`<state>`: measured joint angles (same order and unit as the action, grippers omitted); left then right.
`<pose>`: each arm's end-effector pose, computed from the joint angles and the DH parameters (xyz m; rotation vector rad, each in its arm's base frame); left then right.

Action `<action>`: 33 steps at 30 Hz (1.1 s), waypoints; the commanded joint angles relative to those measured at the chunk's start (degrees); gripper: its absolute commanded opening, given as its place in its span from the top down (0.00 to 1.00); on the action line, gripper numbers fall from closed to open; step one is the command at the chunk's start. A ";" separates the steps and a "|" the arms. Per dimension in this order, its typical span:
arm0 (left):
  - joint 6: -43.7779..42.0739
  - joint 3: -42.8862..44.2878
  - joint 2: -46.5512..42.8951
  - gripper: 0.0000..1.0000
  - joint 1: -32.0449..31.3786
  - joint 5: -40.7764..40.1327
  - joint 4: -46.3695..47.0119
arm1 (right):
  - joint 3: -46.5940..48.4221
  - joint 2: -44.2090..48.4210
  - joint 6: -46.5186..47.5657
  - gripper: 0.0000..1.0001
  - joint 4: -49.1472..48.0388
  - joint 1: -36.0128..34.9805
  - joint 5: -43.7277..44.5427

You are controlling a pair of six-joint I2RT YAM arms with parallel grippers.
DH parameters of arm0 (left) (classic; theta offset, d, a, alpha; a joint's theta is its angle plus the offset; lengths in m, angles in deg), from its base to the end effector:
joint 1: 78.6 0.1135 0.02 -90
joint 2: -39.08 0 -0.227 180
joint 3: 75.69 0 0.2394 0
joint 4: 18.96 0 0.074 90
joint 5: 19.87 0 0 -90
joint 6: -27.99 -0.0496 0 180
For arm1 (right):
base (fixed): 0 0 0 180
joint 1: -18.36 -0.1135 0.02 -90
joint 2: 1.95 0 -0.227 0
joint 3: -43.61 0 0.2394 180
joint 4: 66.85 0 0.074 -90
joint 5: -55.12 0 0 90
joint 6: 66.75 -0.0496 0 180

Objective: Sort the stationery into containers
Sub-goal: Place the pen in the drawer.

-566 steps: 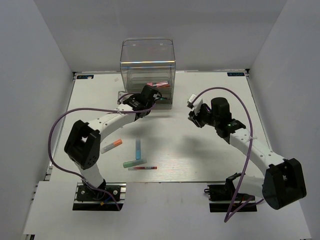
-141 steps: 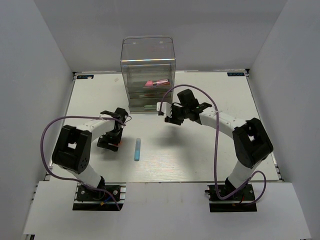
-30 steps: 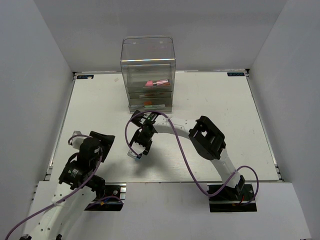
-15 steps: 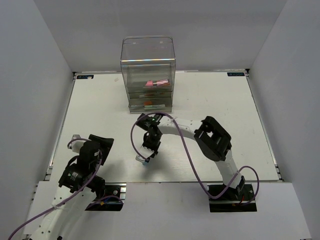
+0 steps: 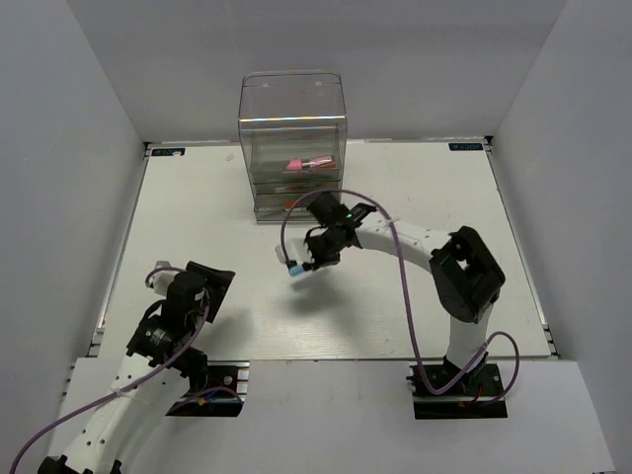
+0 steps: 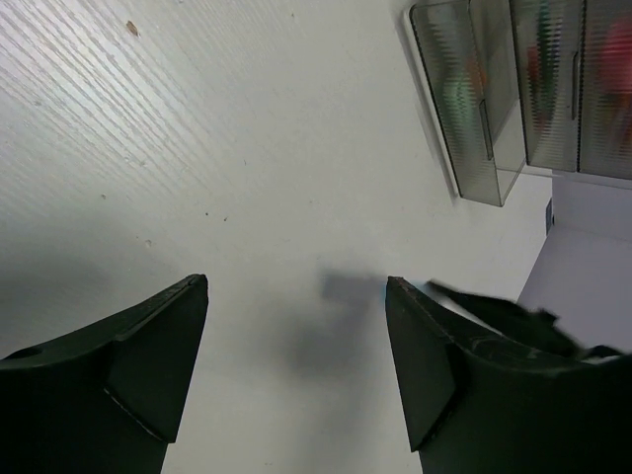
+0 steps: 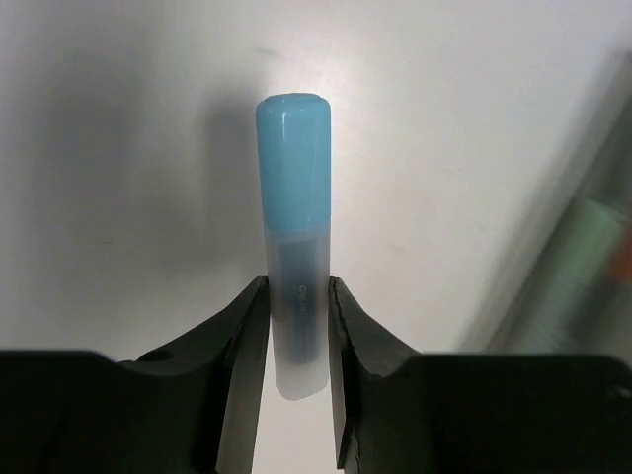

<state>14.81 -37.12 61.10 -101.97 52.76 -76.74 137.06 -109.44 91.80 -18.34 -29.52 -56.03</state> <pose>0.1255 -0.0381 0.1868 -1.1832 1.9938 -0.5776 0.2388 0.2908 0.1652 -2.2592 1.2613 0.3615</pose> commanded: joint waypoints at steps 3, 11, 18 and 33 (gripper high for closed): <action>0.09 -1.02 3.20 0.18 -0.09 3.39 5.46 | 3.75 3.16 -10.28 1.00 -14.66 5.60 6.82; 0.09 -1.55 3.82 0.18 -0.09 6.03 7.41 | 15.89 -5.00 -7.91 1.00 -13.87 10.17 7.34; 0.09 -1.55 3.82 0.18 -0.09 6.03 6.88 | 28.36 -14.06 -6.33 1.00 -11.59 9.91 8.49; 0.09 -2.08 4.35 0.18 -0.09 6.03 6.88 | 28.99 -15.57 -10.02 0.62 -12.37 10.35 5.69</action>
<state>14.98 -38.44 64.99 -101.97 58.62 -70.68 166.59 -129.06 83.30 -29.77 -19.25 -47.65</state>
